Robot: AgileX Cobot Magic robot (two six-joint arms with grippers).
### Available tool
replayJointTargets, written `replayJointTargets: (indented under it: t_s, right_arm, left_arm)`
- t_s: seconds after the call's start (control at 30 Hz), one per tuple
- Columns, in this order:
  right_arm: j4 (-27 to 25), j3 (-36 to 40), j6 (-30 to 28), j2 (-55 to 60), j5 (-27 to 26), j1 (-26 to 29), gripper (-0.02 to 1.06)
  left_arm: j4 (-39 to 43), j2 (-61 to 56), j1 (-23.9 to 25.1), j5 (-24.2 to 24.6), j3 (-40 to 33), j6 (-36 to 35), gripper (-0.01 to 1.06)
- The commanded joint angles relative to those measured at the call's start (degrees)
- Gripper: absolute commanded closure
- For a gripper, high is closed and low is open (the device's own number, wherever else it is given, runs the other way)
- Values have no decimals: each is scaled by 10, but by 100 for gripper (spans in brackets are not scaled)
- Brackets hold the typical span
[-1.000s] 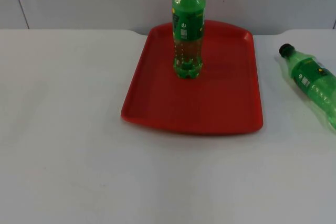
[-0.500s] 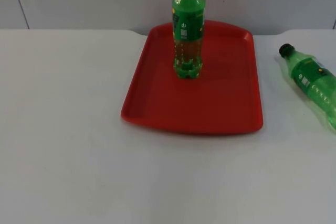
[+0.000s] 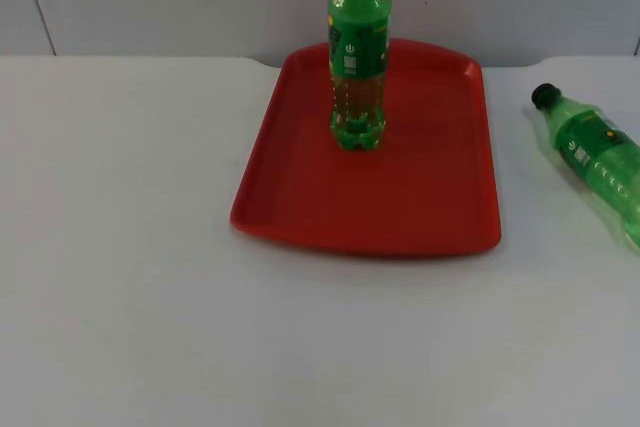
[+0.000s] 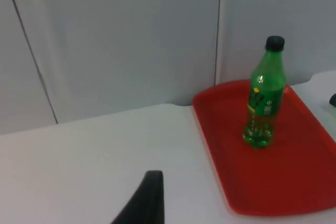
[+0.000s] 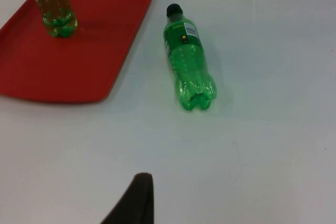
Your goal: Place the bottle upright on the tray.
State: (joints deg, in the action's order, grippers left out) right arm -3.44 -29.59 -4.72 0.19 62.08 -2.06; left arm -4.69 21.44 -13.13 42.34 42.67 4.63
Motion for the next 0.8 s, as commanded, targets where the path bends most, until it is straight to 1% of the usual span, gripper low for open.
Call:
replayJointTargets:
  t_s: [0.0, 0.1, 0.13, 0.27, 0.3, 0.43, 0.53, 0.67, 0.77]
  right_arm:
    - [-2, 0, 0, -2, -2, 3, -1]
    - [-2, 0, 0, -2, -2, 3, -1]
    - [-2, 0, 0, -2, -2, 3, -1]
    - [-2, 0, 0, -2, -2, 3, -1]
    - [-2, 0, 0, -2, -2, 3, -1]
    - [-2, 0, 0, -2, -2, 3, -1]
    - [-2, 0, 0, -2, -2, 3, -1]
    - [-2, 0, 0, -2, -2, 3, -1]
    - [-2, 0, 0, -2, -2, 3, -1]
  left_arm:
    - [-7, -20, -3, 26, -2, 1, 7]
    - [-7, -57, -3, 72, -2, 1, 7]
    - [-7, -57, -3, 72, -2, 1, 7]
    - [-5, -119, -3, 128, -2, 1, 7]
    - [-5, -119, -3, 128, -2, 1, 7]
    - [-4, -170, -3, 157, -2, -3, 7]
    - [-4, -192, -3, 161, -2, -4, 7]
    - [8, -214, -3, 180, -2, -4, 7]
    - [32, -214, -3, 218, -2, -6, 7]
